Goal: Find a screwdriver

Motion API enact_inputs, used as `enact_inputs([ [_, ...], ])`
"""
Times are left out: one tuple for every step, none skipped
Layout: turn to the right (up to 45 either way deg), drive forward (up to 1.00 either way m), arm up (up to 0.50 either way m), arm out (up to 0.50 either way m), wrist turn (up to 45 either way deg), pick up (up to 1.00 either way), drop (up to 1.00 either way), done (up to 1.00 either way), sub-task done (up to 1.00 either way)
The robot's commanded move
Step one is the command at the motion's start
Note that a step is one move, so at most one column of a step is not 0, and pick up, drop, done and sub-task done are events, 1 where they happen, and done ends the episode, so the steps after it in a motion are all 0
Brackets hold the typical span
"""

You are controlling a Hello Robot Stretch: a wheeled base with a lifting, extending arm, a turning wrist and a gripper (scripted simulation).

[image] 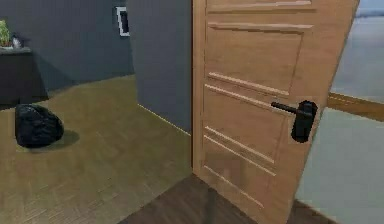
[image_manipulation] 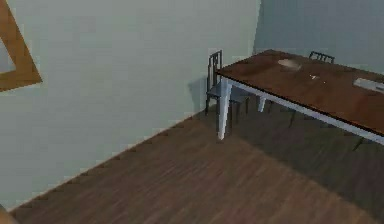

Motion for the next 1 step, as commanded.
enact_inputs([
  [-39.0, 0.0, 0.0, 0.0, 0.0, 0.0, 0.0, 0.0, 0.0],
])
